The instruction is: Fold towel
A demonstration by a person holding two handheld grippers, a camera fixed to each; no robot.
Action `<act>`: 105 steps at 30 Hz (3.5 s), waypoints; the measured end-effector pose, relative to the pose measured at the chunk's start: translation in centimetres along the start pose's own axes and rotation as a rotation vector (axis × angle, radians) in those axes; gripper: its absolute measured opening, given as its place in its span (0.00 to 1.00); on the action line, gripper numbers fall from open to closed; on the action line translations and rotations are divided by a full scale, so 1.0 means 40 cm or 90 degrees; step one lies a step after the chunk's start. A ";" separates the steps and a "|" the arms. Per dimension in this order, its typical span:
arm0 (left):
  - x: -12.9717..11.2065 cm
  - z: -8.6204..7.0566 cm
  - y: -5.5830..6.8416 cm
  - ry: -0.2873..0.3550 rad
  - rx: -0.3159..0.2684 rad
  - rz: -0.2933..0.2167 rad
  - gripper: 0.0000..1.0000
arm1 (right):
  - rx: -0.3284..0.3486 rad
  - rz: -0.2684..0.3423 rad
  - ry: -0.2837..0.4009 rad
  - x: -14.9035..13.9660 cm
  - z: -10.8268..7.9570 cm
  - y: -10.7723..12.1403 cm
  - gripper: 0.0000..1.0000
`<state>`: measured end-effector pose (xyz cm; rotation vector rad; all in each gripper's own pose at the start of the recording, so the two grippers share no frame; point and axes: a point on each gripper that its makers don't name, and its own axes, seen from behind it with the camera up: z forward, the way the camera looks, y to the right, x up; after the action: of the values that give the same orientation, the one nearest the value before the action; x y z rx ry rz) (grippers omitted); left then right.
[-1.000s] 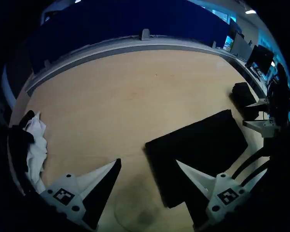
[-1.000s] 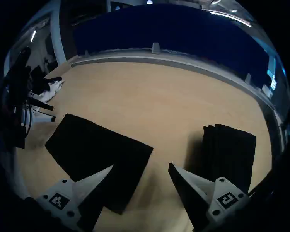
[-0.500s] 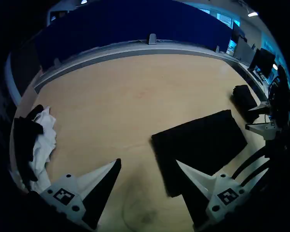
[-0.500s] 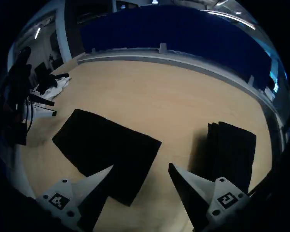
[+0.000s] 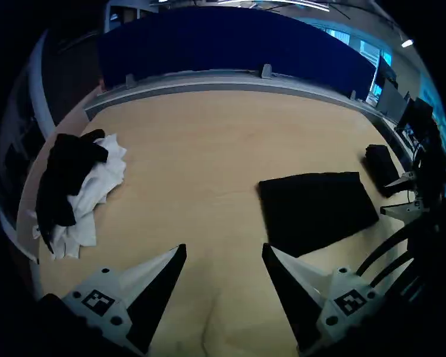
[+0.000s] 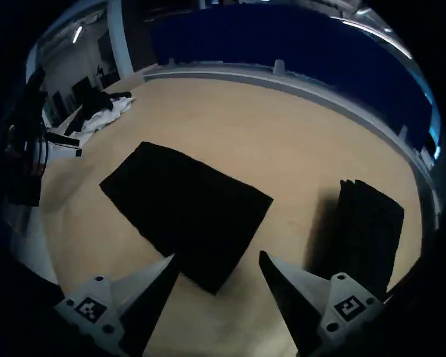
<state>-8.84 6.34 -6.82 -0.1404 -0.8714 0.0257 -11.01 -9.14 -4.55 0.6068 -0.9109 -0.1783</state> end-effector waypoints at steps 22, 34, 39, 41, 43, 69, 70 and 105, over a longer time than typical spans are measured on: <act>-0.196 -0.164 -0.108 -0.009 0.076 -0.071 0.95 | 0.049 -0.107 -0.080 -0.110 -0.007 -0.032 0.92; -0.210 -0.180 -0.101 -0.010 0.074 -0.070 0.95 | 0.048 -0.108 -0.105 -0.141 0.007 -0.033 0.44; -0.210 -0.180 -0.101 -0.010 0.072 -0.068 0.95 | 0.039 -0.106 -0.107 -0.147 0.011 -0.025 0.25; -0.211 -0.178 -0.101 -0.011 0.071 -0.069 0.95 | 0.043 -0.103 -0.110 -0.151 0.012 -0.027 0.24; -0.213 -0.176 -0.102 -0.011 0.071 -0.068 0.95 | 0.044 -0.101 -0.109 -0.151 0.012 -0.027 0.20; -0.226 -0.174 -0.112 -0.015 0.066 -0.071 0.95 | 0.038 -0.073 -0.062 -0.069 -0.017 -0.038 0.02; -0.225 -0.175 -0.112 -0.015 0.066 -0.071 0.95 | 0.040 -0.071 -0.056 -0.058 -0.022 -0.040 0.02; -0.224 -0.228 -0.160 -0.002 0.059 -0.085 0.95 | 0.096 -0.143 0.044 0.304 0.006 -0.228 0.02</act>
<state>-7.87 -1.75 -18.60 0.0047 -0.8792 -0.0579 -2.80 -21.47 -1.24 0.8517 -0.7923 -0.2899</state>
